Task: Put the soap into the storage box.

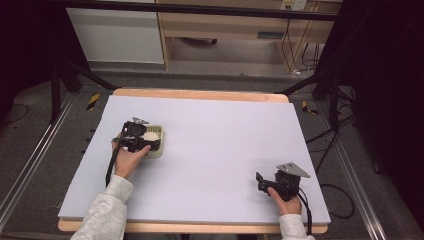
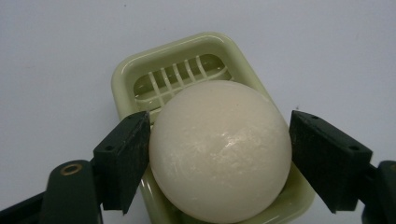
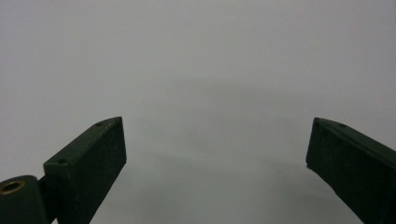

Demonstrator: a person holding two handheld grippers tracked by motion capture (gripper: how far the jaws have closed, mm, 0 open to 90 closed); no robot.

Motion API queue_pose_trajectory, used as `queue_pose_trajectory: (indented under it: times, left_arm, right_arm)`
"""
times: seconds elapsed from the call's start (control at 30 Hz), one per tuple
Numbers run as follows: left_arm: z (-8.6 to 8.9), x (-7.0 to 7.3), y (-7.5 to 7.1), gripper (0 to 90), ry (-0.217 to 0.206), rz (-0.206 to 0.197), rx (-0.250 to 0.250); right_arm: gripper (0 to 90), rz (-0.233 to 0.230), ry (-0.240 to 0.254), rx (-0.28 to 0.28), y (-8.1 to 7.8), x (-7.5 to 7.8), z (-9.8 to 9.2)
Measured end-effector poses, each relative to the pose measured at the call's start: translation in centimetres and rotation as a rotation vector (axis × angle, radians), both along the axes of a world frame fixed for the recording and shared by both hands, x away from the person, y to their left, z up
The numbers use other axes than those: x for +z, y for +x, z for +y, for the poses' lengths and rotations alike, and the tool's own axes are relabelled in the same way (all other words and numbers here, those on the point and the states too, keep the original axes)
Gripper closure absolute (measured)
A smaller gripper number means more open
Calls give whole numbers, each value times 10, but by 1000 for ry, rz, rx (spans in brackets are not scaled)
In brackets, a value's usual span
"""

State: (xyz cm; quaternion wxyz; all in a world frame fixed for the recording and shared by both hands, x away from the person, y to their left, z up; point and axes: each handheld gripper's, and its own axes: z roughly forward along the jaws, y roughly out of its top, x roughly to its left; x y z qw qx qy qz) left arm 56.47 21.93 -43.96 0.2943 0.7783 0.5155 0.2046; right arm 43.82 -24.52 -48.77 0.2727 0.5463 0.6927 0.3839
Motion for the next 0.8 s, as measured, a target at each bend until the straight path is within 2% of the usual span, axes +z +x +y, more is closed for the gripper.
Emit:
queue_pose_trajectory:
  times: [0.27,0.37,0.5,0.8]
  left_arm:
    - [0,12,-12,212,-9,-47,-12]
    - [-1,17,-20,210,-20,-77,-21]
    - [1,21,-28,208,-35,-92,-31]
    - [7,15,-49,219,-50,-129,-46]
  right_arm:
    - [53,0,0,0,0,0,0]
    - [54,1,0,0,0,0,0]
    - [54,0,1,-1,0,0,0]
    - [53,-1,0,-1,0,0,0]
